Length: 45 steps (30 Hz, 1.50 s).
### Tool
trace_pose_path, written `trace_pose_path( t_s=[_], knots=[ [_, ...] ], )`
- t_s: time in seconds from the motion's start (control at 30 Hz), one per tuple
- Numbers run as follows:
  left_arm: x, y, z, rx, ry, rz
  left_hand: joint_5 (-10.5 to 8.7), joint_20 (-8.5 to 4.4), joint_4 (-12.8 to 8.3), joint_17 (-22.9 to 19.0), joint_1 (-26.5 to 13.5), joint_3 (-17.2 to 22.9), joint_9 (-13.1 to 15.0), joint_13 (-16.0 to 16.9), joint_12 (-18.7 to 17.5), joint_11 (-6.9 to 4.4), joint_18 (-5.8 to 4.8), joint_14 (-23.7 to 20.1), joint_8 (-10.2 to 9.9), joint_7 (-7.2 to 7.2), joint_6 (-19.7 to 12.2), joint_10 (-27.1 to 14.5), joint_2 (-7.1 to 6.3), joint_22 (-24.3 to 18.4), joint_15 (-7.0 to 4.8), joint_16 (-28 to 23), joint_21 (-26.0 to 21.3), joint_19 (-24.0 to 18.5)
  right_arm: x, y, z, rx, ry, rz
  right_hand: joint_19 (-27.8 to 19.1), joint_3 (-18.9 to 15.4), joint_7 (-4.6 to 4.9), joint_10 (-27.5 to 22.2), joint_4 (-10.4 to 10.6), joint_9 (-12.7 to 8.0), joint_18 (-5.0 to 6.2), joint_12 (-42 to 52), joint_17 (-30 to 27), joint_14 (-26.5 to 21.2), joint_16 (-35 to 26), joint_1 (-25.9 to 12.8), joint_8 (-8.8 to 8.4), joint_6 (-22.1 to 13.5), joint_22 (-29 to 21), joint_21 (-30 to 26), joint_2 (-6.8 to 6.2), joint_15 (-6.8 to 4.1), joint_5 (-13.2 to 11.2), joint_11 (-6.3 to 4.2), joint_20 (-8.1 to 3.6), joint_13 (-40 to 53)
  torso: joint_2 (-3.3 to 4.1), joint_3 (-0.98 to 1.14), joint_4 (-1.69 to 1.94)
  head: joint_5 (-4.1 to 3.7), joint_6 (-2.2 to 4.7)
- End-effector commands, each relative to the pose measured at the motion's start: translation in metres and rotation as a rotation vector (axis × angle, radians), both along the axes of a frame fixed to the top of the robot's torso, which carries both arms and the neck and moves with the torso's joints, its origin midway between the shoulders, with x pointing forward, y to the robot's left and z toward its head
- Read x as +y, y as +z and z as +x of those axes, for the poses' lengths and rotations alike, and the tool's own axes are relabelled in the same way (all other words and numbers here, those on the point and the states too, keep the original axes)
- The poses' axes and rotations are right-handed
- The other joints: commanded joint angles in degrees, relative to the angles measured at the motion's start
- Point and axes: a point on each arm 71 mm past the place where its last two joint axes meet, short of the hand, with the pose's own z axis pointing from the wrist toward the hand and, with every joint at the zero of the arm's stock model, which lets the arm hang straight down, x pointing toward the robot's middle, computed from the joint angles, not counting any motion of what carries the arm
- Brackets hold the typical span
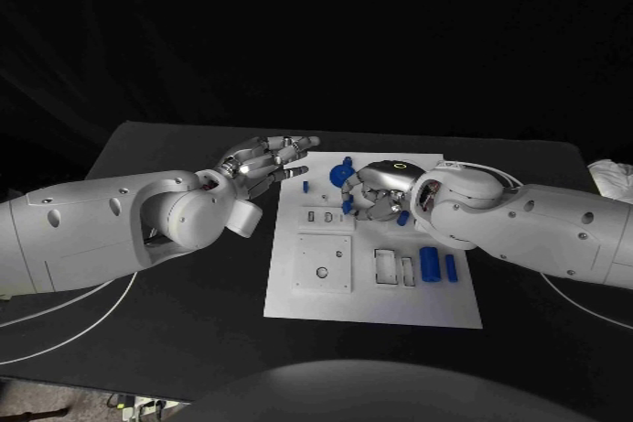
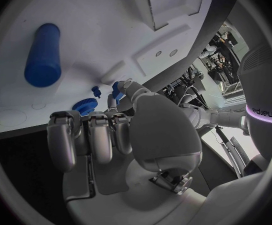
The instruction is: Assemble the parts on the task board
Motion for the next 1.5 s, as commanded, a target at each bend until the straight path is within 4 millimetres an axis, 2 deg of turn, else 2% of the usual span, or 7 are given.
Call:
trace_pose_path(
  t_s=[0.03, 0.3, 0.67, 1.2, 1.5],
  knots=[
    [-0.0021, 0.0006, -0.001, -0.005, -0.02, -0.01, 0.29, 0.03, 0.2, 0.1, -0.2, 0.2, 0.0, 0.0, 0.1, 0.35, 0.02, 0.0, 0.1, 0.59, -0.3, -0.1, -0.22, 0.1, 0.52, 0.3, 0.3, 0.5, -0.0005, -0.0014, -0.0004, -0.013, -0.009, -0.042, 2.7, 0.0, -0.13, 5.9, -0.3, 0.1, 0.3, 0.2, 15.1, 5.9, 0.2, -0.2, 0.37, 0.1, 13.6, 0.1, 0.39, -0.12, 0.4, -0.19, -0.1, 15.1, 0.0, 0.01, 0.03, 0.18, 0.01],
    [-0.0016, -0.0001, -0.0013, 0.0, -0.022, -0.008, 0.31, 0.03, 0.2, 0.1, -0.3, 0.3, 0.0, 0.0, 0.2, 0.4, -0.01, 0.0, 0.1, 0.63, -0.3, -0.1, -0.16, 0.1, 0.58, 0.4, 0.3, 0.5, -0.0005, -0.0014, -0.0011, -0.013, -0.017, -0.049, 2.7, 0.1, -0.06, 5.9, -0.4, 0.1, 0.29, 0.2, 15.1, 5.9, 0.2, -0.2, 0.41, 0.0, 13.6, 0.1, 0.4, -0.12, 0.7, -0.15, -0.11, 15.1, 0.01, -0.01, -0.04, 0.51, 0.01],
    [-0.0027, -0.0008, -0.001, 0.005, -0.026, -0.006, 0.37, 0.05, 0.1, 0.1, -0.3, 0.4, 0.0, 0.0, 0.2, 0.5, -0.04, 0.0, 0.1, 0.7, -0.3, -0.2, -0.04, 0.1, 0.69, 0.6, 0.3, 0.6, -0.0002, -0.0042, -0.0018, 0.012, -0.02, -0.085, 2.8, 0.2, 0.05, 5.9, -0.6, 0.0, 0.26, 0.2, 15.1, 5.9, 0.2, -0.2, 0.3, -0.3, 13.7, 0.2, 0.36, -0.08, 0.9, -0.08, -0.11, 15.1, -0.03, 0.05, -0.04, 0.26, 0.01],
    [-0.0026, -0.0014, -0.0006, 0.008, -0.027, -0.004, 0.4, 0.06, 0.1, 0.1, -0.3, 0.5, 0.0, 0.0, 0.2, 0.55, -0.07, 0.0, 0.1, 0.75, -0.4, -0.2, 0.01, 0.1, 0.75, 0.6, 0.3, 0.6, 0.0023, -0.0049, -0.0024, 0.018, -0.014, -0.095, 3.3, 0.5, 0.41, 5.9, -1.0, -0.5, 0.09, 0.2, 15.1, 5.9, 0.2, -0.5, -0.29, -1.6, 13.9, 0.8, 0.18, 0.13, 1.0, 0.21, 0.0, 15.1, -0.02, 0.05, -0.01, 0.4, 0.01],
    [-0.0018, -0.0015, -0.0005, 0.008, -0.025, -0.003, 0.41, 0.06, 0.1, 0.1, -0.3, 0.5, 0.0, 0.0, 0.2, 0.58, -0.08, 0.1, 0.1, 0.78, -0.4, -0.2, 0.04, 0.1, 0.78, 0.7, 0.3, 0.6, 0.0003, -0.0023, -0.0012, -0.007, -0.017, -0.064, 3.5, 0.8, 0.34, 5.9, -1.1, -0.4, 0.02, 0.2, 15.1, 5.9, 0.2, -0.6, 0.18, -1.0, 14.0, 1.0, 0.61, 0.19, 1.2, 0.23, 0.08, 15.1, -0.01, 0.04, -0.07, 0.62, 0.01]
  ],
)
